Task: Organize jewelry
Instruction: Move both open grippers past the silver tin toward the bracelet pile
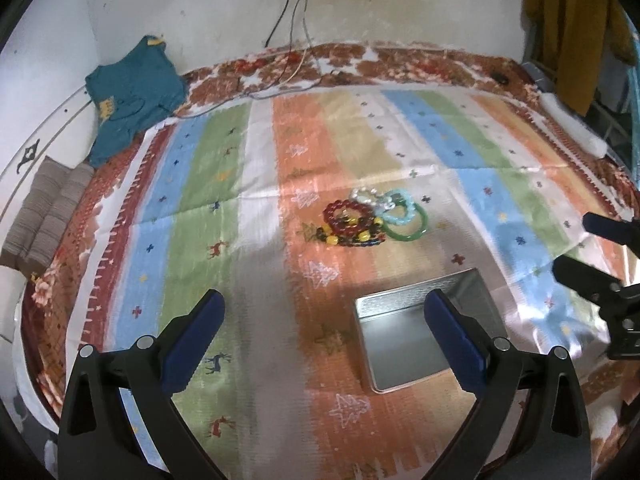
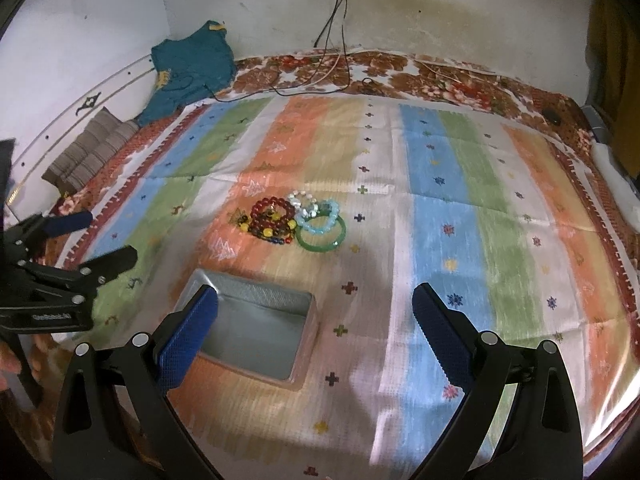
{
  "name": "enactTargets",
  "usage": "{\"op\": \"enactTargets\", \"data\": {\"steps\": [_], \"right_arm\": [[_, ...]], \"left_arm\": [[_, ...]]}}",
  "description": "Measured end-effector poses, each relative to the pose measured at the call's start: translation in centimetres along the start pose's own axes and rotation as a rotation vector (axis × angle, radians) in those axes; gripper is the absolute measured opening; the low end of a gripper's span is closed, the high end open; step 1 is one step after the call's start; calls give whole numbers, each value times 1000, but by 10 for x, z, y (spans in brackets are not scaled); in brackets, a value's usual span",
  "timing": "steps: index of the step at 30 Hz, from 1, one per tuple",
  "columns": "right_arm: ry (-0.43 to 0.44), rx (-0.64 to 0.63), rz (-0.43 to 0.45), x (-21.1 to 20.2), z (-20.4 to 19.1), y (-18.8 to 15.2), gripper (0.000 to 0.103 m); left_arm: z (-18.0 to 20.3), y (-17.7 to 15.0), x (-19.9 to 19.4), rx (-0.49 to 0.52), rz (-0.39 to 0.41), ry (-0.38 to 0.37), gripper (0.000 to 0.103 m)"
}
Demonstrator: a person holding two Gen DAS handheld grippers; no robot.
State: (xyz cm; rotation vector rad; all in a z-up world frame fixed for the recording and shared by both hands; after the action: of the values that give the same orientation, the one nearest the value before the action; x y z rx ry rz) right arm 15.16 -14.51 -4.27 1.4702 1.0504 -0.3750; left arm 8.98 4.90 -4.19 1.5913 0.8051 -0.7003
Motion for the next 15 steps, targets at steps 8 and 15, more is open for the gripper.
{"op": "enactTargets", "data": {"steps": [8,15], "right_arm": [[-5,-19,-10,16,-6,16,99],[1,-5,-28,31,-5,28,99]], "left_arm": [[-6,8,17,4,-38,12,97],[-7,17,29,21,-54,2,97]]}}
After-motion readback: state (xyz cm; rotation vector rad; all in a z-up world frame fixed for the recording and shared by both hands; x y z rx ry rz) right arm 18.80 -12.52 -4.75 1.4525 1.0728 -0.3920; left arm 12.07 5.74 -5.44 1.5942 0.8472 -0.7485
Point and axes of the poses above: each gripper's, at about its wrist camera, not at the fingertips, and x roughly the way its jaws point, z to its right, y to its top, the point moved 3 cm from there along x, roughly the way its jaws point, and after that the axes turned 12 degrees about x, right-handed, at the moved point
